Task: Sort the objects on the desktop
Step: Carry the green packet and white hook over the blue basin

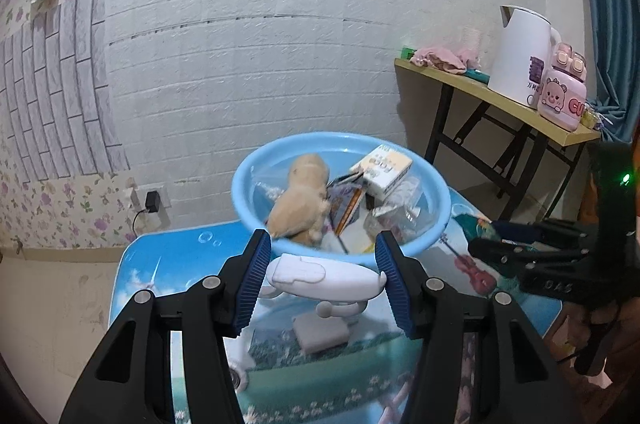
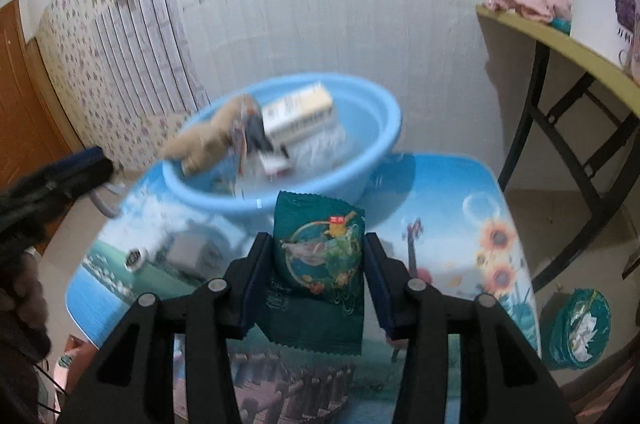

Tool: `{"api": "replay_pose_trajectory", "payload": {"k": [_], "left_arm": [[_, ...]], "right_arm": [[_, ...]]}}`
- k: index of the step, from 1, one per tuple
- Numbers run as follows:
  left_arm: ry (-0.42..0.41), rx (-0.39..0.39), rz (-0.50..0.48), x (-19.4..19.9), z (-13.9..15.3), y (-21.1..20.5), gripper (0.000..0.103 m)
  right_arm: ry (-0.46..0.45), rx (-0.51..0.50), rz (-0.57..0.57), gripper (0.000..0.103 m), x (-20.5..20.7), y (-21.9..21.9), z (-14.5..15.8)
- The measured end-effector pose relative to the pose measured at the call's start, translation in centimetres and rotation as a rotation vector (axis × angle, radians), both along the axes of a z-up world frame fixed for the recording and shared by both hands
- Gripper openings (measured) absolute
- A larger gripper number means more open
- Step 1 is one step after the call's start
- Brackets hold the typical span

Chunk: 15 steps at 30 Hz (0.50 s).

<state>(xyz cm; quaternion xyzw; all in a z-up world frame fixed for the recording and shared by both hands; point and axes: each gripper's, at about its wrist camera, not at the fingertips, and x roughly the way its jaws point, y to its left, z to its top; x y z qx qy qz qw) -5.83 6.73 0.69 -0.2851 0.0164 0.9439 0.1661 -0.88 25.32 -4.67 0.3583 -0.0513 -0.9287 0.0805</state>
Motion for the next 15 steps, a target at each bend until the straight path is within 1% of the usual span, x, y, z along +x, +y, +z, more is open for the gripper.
{"api": "replay_pose_trajectory", "payload": {"k": [5,8,15], "left_arm": [[0.012,-0.001,-0.034,-1.9,0.4,1.8,0.054],[0.018,0.004,-0.05,-3.2,0.6,2.8,0.054],[-0.001,-0.006,-0.079,-6.2,-0.2,4.9,0.054]], "right_arm": [[0.054,-0.015,0.005,0.045,-1.3,0.7,1.8],[0.073,-0.02,0.011,0.045,-2.5,0.9,2.3],[0.075,-0.043,0.025,0.045,-5.1,1.3,2.2]]}}
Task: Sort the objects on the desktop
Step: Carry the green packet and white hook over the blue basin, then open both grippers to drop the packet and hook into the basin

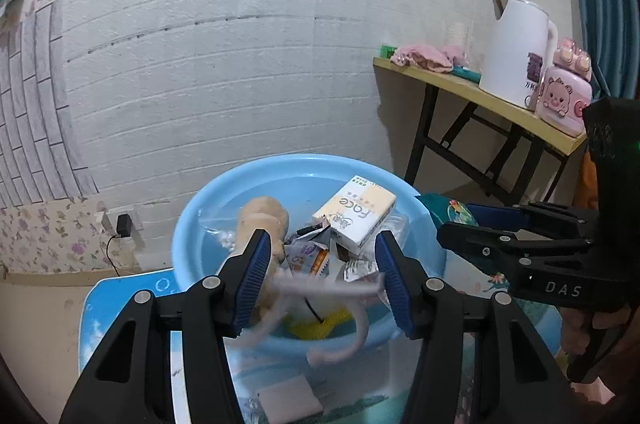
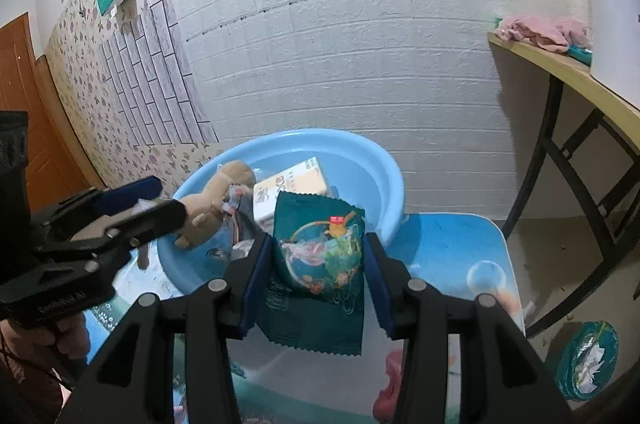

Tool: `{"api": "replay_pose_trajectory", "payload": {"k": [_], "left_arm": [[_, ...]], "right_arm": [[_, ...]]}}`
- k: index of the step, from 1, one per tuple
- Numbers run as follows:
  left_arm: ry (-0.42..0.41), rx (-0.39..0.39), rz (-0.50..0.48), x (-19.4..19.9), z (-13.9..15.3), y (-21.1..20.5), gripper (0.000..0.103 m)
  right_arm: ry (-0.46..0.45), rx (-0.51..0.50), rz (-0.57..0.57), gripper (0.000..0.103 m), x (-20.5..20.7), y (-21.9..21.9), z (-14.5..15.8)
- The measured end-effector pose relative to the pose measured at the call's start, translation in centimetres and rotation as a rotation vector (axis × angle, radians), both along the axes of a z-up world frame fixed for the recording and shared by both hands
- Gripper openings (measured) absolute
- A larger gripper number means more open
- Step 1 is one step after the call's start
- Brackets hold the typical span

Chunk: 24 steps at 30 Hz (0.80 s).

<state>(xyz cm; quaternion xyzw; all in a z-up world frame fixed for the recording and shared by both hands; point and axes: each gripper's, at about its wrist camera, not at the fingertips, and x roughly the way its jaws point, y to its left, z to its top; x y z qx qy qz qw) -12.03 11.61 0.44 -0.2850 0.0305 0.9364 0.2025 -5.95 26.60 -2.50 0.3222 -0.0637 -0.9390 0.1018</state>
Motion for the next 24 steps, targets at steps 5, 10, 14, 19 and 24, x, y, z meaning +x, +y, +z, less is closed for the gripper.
{"api": "replay_pose_trajectory", "payload": {"k": [5,10,14,19,24], "left_arm": [[-0.03,-0.01,-0.007,-1.4,-1.2,0.5,0.054],[-0.04,-0.016,-0.01,-1.8,-1.7,0.6,0.054],[-0.042,-0.015,-0.002,-1.8,-1.8,0.2,0.054],[-0.021,-0.011,0.026,-0.9,-0.9,-1.2,0.054],[-0.022,-0.013,0.084,0.3,-0.8,-3.7,0.055]], "right_arm": [[-0.008,-0.008,0.016,0.045,-1.4,0.3,-0.5],[-0.009,-0.012,0.035,0.045,-2.1,0.0,-0.9],[-0.02,-0.014,0.042,0.045,-2.5,-0.1,-1.3],[-0.002,-0.023,0.073,0.045,-1.9,-0.6,-0.9],[0.013,-0.02,0.139,0.045,-1.3,-2.4,-0.3]]}}
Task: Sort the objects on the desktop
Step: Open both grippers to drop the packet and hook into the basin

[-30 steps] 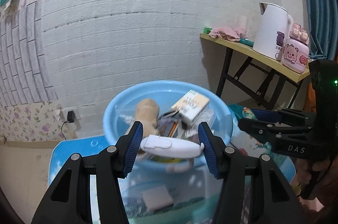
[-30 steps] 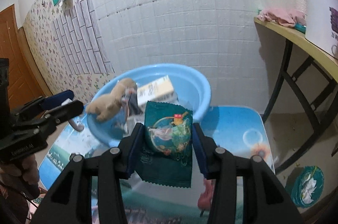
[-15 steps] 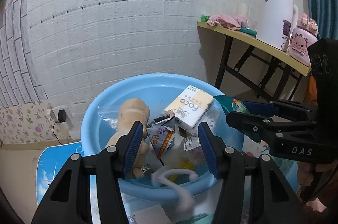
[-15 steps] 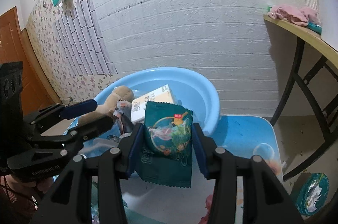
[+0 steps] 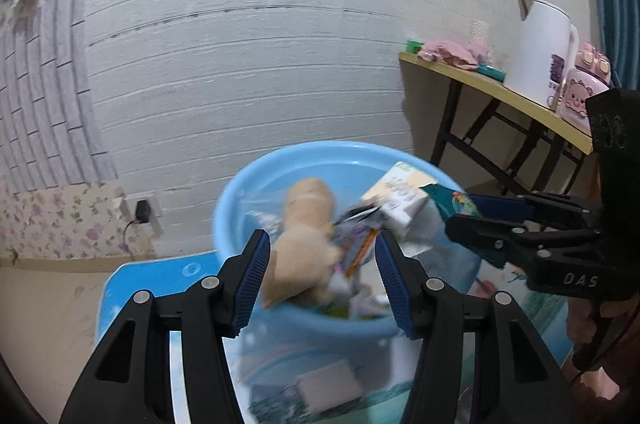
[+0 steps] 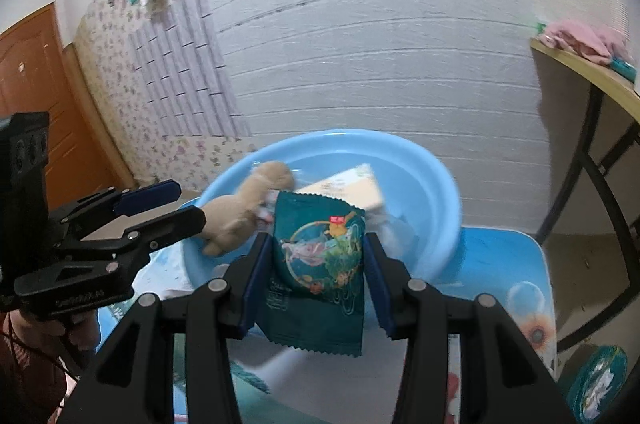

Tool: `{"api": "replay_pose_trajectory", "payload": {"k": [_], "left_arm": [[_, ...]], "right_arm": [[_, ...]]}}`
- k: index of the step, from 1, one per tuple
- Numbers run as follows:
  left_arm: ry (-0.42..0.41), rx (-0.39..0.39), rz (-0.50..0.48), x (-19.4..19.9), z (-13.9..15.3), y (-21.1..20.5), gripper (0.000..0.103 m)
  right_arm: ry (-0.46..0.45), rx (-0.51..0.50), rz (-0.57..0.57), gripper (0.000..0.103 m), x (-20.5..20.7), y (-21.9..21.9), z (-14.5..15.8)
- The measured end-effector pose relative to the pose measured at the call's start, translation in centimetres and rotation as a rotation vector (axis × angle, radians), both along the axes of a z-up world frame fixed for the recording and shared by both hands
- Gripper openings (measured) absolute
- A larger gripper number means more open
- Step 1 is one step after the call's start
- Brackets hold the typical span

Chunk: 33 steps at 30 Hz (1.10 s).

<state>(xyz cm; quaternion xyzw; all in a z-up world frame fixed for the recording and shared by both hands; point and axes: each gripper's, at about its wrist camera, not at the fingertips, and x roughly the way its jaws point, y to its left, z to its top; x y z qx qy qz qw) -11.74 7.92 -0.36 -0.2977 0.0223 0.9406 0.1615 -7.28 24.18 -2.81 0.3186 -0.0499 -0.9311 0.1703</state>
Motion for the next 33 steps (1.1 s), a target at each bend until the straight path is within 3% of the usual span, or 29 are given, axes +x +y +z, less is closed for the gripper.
{"api": "replay_pose_trajectory", "payload": {"k": [8,13,16,33], "left_arm": [[-0.033,0.013,0.093,1.6,-1.3,-4.3,0.068],[-0.043,0.017,0.123,2.3,-1.9,-6.2,0.07],[-0.045,0.015,0.136,2.6,-2.3,-7.2,0.073],[-0.123,0.023,0.177,5.9,-6.0,-10.7,0.082]], "right_arm": [[-0.009,0.035,0.079,0.045,-0.3,-3.5,-0.4],[-0.027,0.041,0.086,0.05,-1.0,-4.7,-0.7],[-0.027,0.046,0.073,0.062,-1.2,-5.0,-0.5],[-0.011,0.061,-0.042,0.063,3.7,-3.0,0.3]]}}
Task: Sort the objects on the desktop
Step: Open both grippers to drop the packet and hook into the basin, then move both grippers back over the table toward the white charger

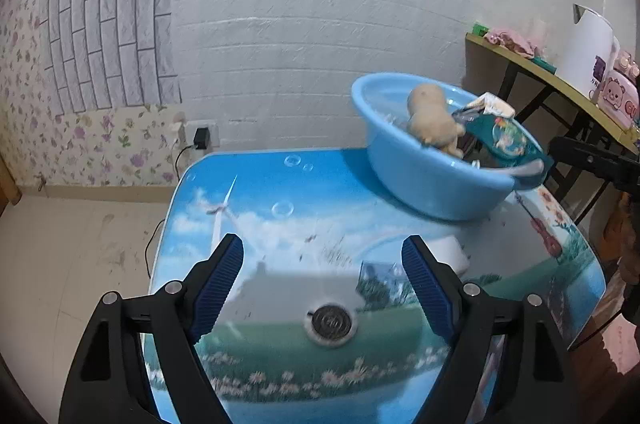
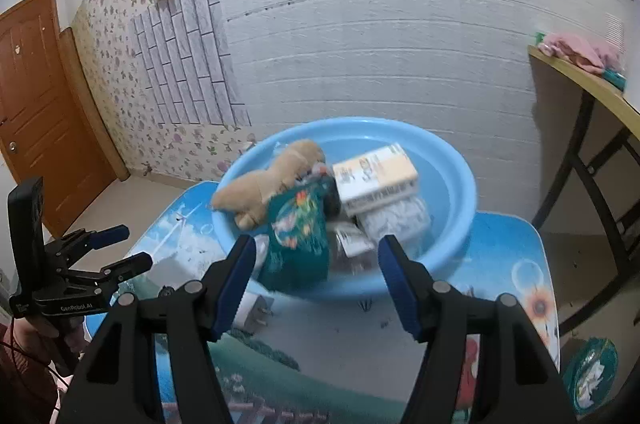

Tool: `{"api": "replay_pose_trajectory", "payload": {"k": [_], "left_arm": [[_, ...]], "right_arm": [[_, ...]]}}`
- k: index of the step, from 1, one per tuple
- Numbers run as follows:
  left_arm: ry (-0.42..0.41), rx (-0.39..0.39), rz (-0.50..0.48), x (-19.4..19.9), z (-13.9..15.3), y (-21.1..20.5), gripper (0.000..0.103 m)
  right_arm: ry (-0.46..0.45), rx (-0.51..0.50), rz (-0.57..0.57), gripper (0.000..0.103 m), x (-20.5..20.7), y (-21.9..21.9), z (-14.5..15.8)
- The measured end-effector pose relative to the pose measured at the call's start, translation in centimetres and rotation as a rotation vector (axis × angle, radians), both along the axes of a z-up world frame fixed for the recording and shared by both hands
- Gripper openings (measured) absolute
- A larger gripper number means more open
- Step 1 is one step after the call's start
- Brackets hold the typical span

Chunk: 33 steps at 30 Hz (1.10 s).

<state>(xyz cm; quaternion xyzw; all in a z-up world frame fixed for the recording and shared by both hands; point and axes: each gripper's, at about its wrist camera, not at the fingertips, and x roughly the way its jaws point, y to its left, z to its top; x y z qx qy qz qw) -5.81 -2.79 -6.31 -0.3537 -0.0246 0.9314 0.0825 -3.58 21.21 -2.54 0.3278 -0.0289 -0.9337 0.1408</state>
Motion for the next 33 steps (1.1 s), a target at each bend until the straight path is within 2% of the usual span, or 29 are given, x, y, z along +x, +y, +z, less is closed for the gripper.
{"api": "replay_pose_trajectory", "payload": {"k": [9,15,21,23,24,25,29,33], "left_arm": [[-0.056,-0.001,0.002,1.8,-2.0,-0.7,0.082],[-0.102,0.01,-0.012,1.6,-3.7,0.0,0.082],[-0.133,-0.016,-0.036,1.0,-5.0,1.1,0.082],[-0.136,-0.025,-0.044,0.8,-5.2,1.3,0.082],[-0.138,-0.025,-0.047,0.7,-5.2,1.4,0.082],[-0.139,-0.026,-0.052,0.7,-5.3,1.4,0.081],[-0.15,-0.036,-0.069,0.5,-5.6,1.5,0.072],[-0.143,-0.046,-0.08,0.3,-5.7,1.4,0.069]], "right_arm": [[-0.055,-0.021,-0.065,0.063,2.0,0.8,-1.6],[-0.081,-0.041,-0.089,0.063,2.9,0.2,-2.7],[-0.153,-0.026,-0.014,0.063,2.4,-2.4,-4.7],[-0.17,-0.018,0.013,0.07,2.1,-3.5,-5.3],[-0.176,-0.016,0.024,0.079,1.9,-4.0,-5.6],[-0.183,-0.014,0.033,0.082,1.7,-4.4,-5.9],[-0.211,-0.01,0.043,0.083,0.8,-5.7,-6.8],[-0.244,-0.017,0.041,0.084,-0.2,-6.5,-7.6]]}}
